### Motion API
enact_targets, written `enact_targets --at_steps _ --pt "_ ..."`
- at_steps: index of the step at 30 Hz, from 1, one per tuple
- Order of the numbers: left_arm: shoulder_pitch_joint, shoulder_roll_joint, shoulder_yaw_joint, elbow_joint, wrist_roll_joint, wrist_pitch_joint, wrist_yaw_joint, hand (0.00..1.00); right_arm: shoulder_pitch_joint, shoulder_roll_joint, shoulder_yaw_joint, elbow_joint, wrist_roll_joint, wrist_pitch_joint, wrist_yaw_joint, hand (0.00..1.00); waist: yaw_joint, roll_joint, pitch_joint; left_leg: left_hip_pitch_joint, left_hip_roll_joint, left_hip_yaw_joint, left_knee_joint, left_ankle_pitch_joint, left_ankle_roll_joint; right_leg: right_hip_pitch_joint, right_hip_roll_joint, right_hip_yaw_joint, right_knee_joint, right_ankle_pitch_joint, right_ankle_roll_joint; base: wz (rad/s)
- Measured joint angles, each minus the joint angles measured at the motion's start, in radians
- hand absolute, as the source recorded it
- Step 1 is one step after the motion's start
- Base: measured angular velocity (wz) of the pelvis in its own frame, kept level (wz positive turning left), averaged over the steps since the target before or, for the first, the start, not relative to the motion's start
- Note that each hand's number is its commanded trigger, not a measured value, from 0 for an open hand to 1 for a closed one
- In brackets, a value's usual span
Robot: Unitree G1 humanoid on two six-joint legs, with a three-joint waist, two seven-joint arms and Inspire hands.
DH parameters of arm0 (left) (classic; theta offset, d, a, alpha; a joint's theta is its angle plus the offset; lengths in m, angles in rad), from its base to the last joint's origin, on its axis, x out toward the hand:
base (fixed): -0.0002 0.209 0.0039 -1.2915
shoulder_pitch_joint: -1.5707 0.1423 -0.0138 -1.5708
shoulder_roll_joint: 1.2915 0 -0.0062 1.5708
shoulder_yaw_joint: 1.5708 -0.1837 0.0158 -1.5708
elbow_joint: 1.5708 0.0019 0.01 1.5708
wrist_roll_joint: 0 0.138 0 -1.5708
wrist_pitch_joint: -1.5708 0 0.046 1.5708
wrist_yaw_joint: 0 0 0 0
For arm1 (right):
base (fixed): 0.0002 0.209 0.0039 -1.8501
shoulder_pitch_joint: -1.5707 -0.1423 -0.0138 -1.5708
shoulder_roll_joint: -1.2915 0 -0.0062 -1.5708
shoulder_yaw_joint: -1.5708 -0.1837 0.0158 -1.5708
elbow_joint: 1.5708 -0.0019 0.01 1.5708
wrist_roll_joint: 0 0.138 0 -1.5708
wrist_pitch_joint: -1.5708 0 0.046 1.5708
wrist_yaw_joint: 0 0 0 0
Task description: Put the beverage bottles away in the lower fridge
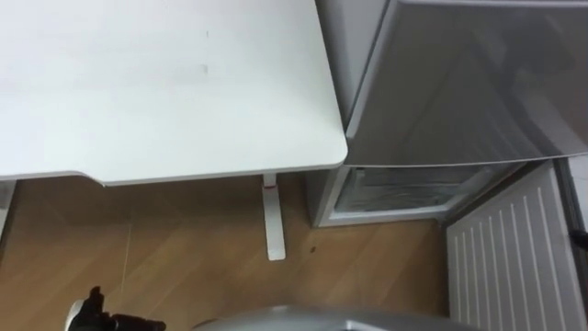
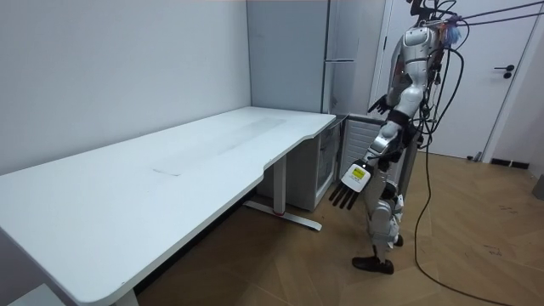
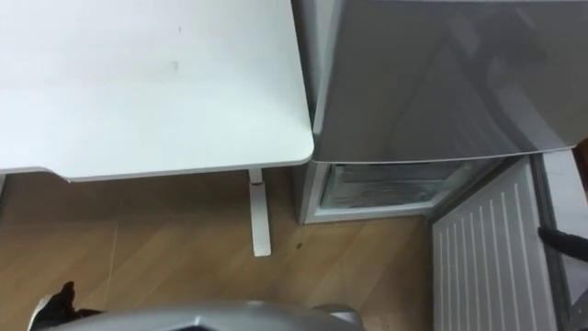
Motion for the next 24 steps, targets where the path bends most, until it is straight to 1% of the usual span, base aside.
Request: enact_targets --at_steps 3,7,8,10,11,13,15,17,20,22,24 --pt "0.013 0.004 0.009 0.0 0.001 0.0 -0.017 0.0 0.0 -0.02 -0.023 0.046 0.036 0.0 -0.008 0.0 0.002 -0.002 0.0003 -0.003 0.0 0.001 0.007 0.0 0.0 0.001 0.0 0.002 -0.004 0.0 0.0 0.0" --pt "0.014 0.013 0.02 0.0 0.0 0.001 -0.024 0.0 0.0 -0.02 -0.038 0.085 0.079 0.001 -0.03 0.0 -0.01 -0.002 0.0004 -0.029 -0.001 -0.016 0.026 -0.001 0.001 -0.002 0.003 -0.006 -0.018 0.002 0.001 0.12" --pt "0.014 0.018 0.02 -0.001 0.001 0.002 -0.024 0.0 -0.001 -0.02 -0.039 0.096 0.096 0.001 -0.035 0.0 -0.018 0.0 -0.0002 -0.033 -0.001 -0.02 0.028 -0.001 0.001 -0.002 0.003 -0.012 -0.018 0.002 0.001 0.14" --pt "0.022 0.021 0.029 -0.009 0.028 0.007 -0.028 0.0 -0.002 -0.021 -0.048 0.118 0.097 0.003 -0.039 0.0 -0.019 0.002 -0.0004 -0.034 -0.001 -0.024 0.029 -0.001 0.001 -0.002 0.003 -0.017 -0.02 0.002 0.001 0.1" --pt "0.022 0.021 0.039 -0.031 0.047 0.011 -0.037 0.0 0.0 -0.021 -0.049 0.124 0.096 0.005 -0.041 0.0 -0.021 0.002 -0.0002 -0.036 -0.001 -0.028 0.031 -0.001 0.001 -0.003 0.004 -0.021 -0.021 0.002 0.001 0.09" --pt "0.031 0.022 0.049 -0.055 0.056 0.016 -0.044 0.0 0.002 -0.026 -0.067 0.138 0.094 0.012 -0.04 0.0 -0.022 0.003 -0.0005 -0.037 -0.001 -0.031 0.032 -0.001 0.001 -0.002 0.004 -0.023 -0.02 0.002 0.001 0.07" --pt "0.031 0.023 0.07 -0.059 0.059 0.02 -0.046 0.0 -0.004 -0.051 -0.078 0.188 0.103 0.021 -0.039 0.0 -0.022 0.002 -0.0007 -0.041 -0.001 -0.035 0.035 -0.001 0.001 -0.002 0.005 -0.023 -0.021 0.001 0.001 0.05" --pt "0.027 0.025 0.075 -0.061 0.055 0.024 -0.046 0.0 -0.002 -0.065 -0.078 0.225 0.119 0.023 -0.037 0.0 -0.025 0.002 -0.001 -0.048 -0.002 -0.048 0.042 -0.003 0.0 0.0 0.006 -0.028 -0.021 0.001 0.001 0.11" --pt "0.034 0.025 0.075 -0.067 0.055 0.027 -0.046 0.0 0.02 -0.069 -0.079 0.255 0.161 0.038 -0.017 0.0 -0.031 0.0 -0.0013 -0.05 -0.002 -0.06 0.045 -0.003 0.0 0.01 0.009 -0.036 -0.031 0.002 -0.001 0.13" --pt "0.034 0.025 0.075 -0.067 0.055 0.038 -0.046 0.0 0.03 -0.07 -0.078 0.277 0.181 0.053 -0.003 0.0 -0.029 0.001 -0.0013 -0.05 -0.002 -0.065 0.047 -0.003 -0.001 0.016 0.01 -0.043 -0.035 0.003 -0.002 0.09" --pt "0.034 0.026 0.075 -0.067 0.055 0.043 -0.046 0.0 0.045 -0.07 -0.078 0.283 0.19 0.057 0.006 0.0 -0.023 0.003 -0.001 -0.053 -0.001 -0.07 0.054 -0.003 -0.001 0.016 0.011 -0.045 -0.036 0.003 -0.003 0.05"
